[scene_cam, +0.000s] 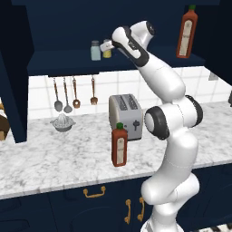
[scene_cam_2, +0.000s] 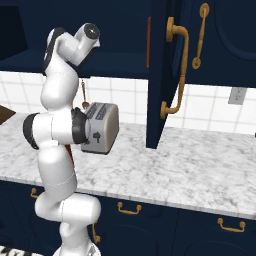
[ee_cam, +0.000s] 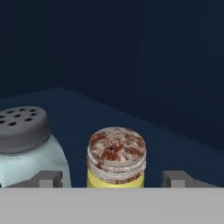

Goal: Put the shaker and condiment bottle from the counter next to their counterparts in the cabinet.

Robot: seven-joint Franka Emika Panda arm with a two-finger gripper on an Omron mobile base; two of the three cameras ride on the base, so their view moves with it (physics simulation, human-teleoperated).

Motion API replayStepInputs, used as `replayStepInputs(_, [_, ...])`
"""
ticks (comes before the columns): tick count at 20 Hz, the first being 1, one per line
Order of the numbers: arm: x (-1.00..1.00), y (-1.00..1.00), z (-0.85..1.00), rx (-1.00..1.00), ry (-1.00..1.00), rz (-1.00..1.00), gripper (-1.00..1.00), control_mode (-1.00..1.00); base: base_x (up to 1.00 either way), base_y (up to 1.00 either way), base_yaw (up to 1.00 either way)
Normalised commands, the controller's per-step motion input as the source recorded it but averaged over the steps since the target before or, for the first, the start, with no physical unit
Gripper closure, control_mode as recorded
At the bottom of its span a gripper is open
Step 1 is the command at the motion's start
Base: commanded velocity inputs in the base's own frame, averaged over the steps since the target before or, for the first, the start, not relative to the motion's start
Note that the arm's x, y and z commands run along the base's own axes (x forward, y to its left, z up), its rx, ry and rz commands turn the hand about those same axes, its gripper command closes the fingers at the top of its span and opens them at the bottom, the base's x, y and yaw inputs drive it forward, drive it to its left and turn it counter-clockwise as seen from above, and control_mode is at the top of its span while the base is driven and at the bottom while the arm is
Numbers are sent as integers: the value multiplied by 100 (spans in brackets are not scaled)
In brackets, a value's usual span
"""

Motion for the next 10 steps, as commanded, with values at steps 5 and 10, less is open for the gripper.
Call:
replayStepInputs(5, [-2, 0, 3, 0, 0, 6, -100, -100, 0, 0, 0])
replayStepInputs(10, [-24, -17, 6, 4, -1, 1, -100, -100, 0, 0, 0])
